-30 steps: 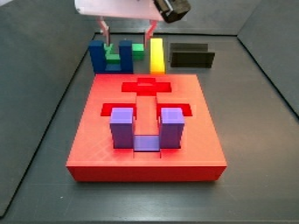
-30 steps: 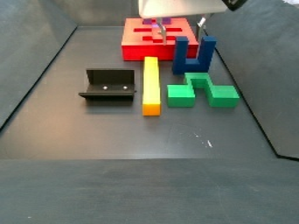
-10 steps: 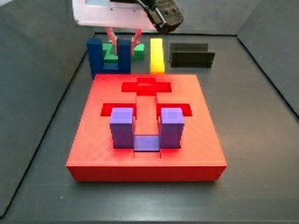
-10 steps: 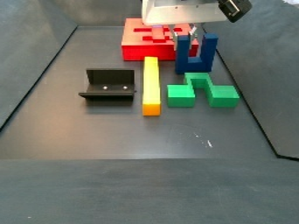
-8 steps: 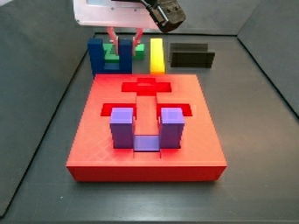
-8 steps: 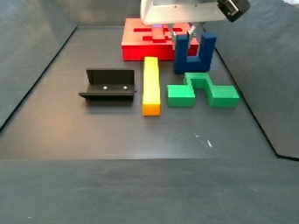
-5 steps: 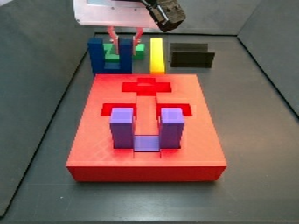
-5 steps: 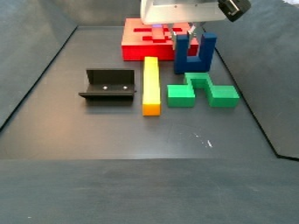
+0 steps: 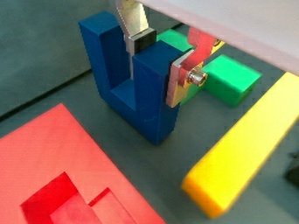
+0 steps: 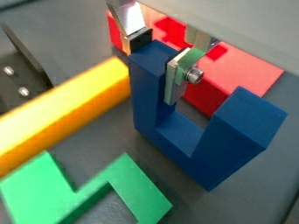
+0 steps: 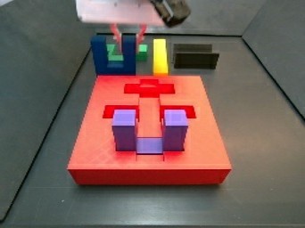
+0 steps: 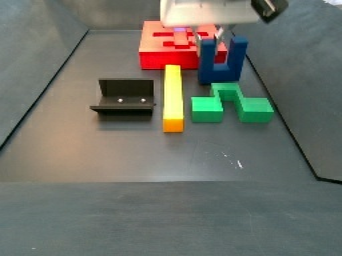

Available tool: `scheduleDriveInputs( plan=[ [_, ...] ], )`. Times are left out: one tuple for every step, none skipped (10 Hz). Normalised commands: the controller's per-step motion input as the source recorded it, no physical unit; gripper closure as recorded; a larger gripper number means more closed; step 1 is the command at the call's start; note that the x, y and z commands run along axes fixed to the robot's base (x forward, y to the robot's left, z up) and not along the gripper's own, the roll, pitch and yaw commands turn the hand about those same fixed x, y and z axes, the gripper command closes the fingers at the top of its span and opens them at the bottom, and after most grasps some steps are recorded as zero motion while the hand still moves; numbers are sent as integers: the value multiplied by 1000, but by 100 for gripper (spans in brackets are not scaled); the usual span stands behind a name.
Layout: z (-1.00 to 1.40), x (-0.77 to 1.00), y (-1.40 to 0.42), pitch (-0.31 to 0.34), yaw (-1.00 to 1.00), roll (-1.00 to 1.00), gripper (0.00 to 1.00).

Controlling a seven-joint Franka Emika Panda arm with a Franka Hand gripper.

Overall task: Pick up the blue object. Move up. Move to above the board. Insert the blue object.
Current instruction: Move up, then move to above the board.

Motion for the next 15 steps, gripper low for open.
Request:
scheduleDriveInputs(
  plan=[
    [680, -90, -9, 37, -9, -6, 100],
    [383, -57, -6, 15, -2, -37, 100],
    [1400, 0, 0, 0, 0, 0, 100],
    [1400, -9, -2, 31, -2, -6, 100],
    [1400, -38, -3, 29, -4, -32, 100],
    [1400, -1, 5, 12, -5, -49, 100],
    [982, 49, -1, 73, -6, -55, 100],
    [649, 36, 4, 89, -8, -54, 100],
    [448, 30, 7, 73, -2, -55, 100],
    [214, 18, 4, 46, -7, -54, 100],
    [351, 467, -1400, 66, -341, 7, 100],
    [307, 467, -1400, 56, -321, 27, 100],
    [287, 530, -1400, 139, -146, 82, 100],
    [304, 602, -1400, 178, -74, 49, 100],
    [221, 443, -976, 192, -41, 60, 100]
  ],
)
